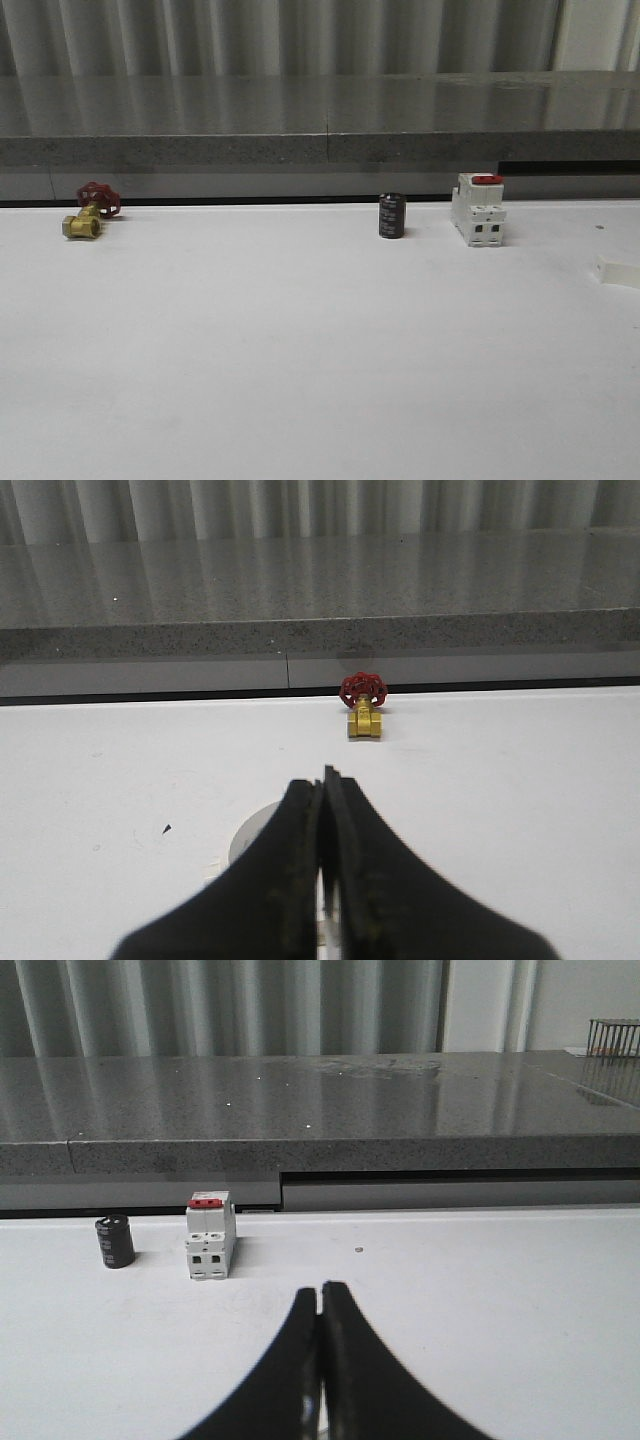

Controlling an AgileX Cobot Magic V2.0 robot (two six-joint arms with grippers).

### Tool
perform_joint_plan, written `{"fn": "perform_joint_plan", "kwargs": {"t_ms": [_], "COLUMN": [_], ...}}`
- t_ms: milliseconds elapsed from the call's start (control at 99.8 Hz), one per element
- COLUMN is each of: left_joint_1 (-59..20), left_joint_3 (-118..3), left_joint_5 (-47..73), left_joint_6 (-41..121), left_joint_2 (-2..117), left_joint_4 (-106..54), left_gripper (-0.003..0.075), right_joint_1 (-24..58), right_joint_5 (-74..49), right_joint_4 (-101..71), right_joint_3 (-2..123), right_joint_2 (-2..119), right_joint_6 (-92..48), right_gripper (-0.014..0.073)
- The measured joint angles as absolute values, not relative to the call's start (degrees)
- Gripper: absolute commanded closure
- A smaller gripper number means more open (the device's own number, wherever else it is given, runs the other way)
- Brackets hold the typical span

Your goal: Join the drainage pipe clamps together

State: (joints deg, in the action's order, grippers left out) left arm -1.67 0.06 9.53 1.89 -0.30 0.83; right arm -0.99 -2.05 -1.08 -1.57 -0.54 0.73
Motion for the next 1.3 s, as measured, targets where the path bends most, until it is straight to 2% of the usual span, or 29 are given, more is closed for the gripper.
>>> {"fn": "perform_joint_plan", "kwargs": {"t_ms": [942,1133,1303], "left_joint_1": [-1.7,-1.7,-1.7], "left_joint_3": [0.1,-3.8,-13.6], "left_joint_5": [9.8,19.3,27.9], "left_joint_6": [1.9,1.9,1.9], "left_joint_2": [-0.3,-0.3,2.1], "left_joint_4": [0.8,0.8,0.8], "left_gripper": [0.0741,0.0741,0.0741], "right_joint_1": [-1.0,-1.0,-1.0], "right_joint_5": [-2.1,-2.1,-2.1], "right_joint_4": [-1.1,-1.1,-1.1], "right_joint_3": [-1.6,-1.6,-1.6], "right_joint_2": [-0.5,-0.5,-0.5], "right_joint_6": [0.7,0.7,0.7], "right_gripper": [0.0659,0.0659,0.0659]}}
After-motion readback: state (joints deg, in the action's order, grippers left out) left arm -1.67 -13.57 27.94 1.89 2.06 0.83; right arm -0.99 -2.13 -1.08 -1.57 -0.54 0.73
